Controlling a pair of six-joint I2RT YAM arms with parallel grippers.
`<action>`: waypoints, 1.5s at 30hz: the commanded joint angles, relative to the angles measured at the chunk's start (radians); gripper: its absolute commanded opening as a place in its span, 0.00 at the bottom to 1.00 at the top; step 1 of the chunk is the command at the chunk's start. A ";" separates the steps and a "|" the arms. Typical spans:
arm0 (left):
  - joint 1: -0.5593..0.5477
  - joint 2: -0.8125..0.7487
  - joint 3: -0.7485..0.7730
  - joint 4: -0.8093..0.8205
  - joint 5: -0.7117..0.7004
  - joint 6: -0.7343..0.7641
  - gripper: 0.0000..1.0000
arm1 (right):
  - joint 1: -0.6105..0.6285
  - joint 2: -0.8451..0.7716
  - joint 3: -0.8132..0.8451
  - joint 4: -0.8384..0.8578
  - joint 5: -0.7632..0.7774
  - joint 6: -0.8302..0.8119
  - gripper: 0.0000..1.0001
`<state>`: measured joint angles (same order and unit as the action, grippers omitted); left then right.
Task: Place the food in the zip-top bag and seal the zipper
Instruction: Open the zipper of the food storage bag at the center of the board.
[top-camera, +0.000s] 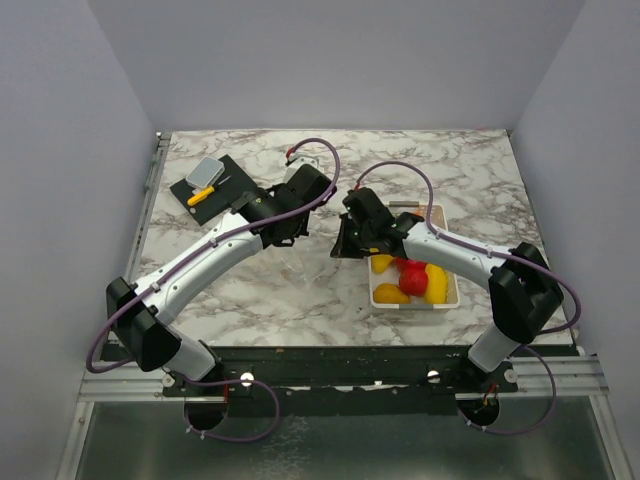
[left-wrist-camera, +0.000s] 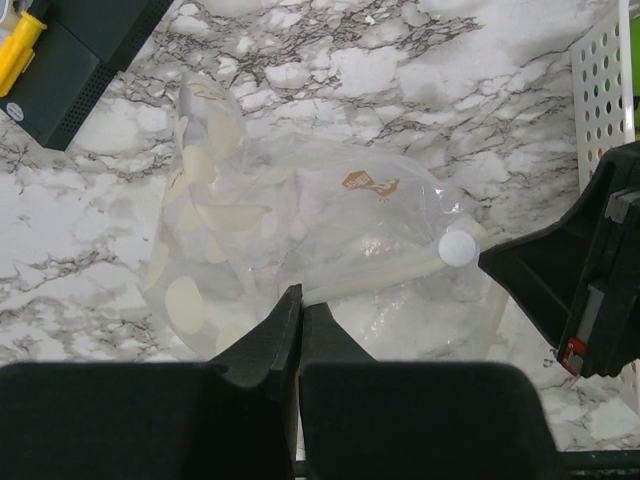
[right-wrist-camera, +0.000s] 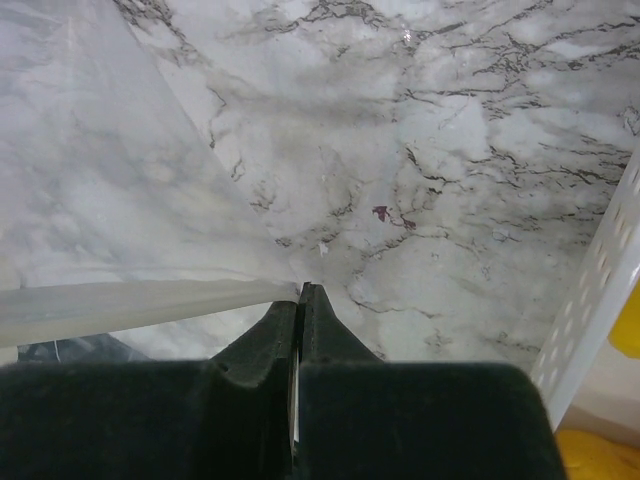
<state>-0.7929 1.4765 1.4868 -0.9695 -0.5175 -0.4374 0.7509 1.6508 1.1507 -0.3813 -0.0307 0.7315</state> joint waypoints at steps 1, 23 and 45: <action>0.002 -0.050 0.081 -0.087 -0.063 0.030 0.00 | -0.006 0.009 -0.019 -0.040 0.074 -0.003 0.01; 0.003 -0.015 -0.025 -0.031 -0.050 0.021 0.00 | -0.003 -0.041 0.071 -0.030 -0.023 -0.032 0.19; 0.003 0.022 -0.046 0.018 -0.038 0.027 0.00 | -0.002 -0.294 0.031 -0.247 0.201 -0.092 0.70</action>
<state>-0.7933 1.4963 1.4296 -0.9657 -0.5426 -0.4240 0.7513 1.4204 1.2373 -0.5396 0.0631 0.6491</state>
